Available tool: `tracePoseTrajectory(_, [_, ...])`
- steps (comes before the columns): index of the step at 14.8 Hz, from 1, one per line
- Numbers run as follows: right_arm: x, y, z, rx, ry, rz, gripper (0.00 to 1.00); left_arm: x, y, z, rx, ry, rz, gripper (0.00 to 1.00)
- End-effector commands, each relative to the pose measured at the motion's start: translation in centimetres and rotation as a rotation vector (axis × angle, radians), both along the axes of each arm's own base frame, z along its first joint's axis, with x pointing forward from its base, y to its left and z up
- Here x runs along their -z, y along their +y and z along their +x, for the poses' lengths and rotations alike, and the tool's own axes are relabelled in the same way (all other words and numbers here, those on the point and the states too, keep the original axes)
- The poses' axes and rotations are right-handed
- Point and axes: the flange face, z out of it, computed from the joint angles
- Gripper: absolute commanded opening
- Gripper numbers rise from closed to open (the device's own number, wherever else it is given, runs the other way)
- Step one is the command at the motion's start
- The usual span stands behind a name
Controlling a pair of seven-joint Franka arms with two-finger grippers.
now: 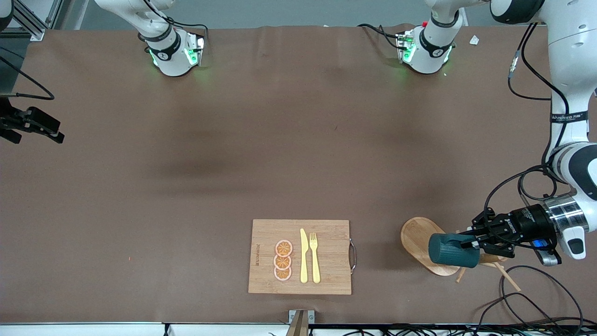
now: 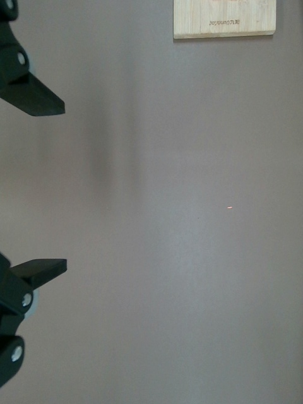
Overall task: Pass cup and hang on rack
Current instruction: 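Hook the mug handle onto a rack peg with the left gripper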
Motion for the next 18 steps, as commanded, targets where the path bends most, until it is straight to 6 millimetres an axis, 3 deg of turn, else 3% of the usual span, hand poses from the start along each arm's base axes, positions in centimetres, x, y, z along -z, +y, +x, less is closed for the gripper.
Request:
tracePoseTrajectory(1, [-0.4, 0.3, -0.4, 0.012, -0.001, -0.014, 1.00, -0.3, 1.1, -0.1, -0.007, -0.013, -0.032, 0.01])
tracePoseTrajectory(18, [-0.2, 1.2, -0.3, 0.013, 0.002, -0.015, 1.00, 1.0, 3.2, -0.2, -0.013, -0.031, -0.063, 0.01])
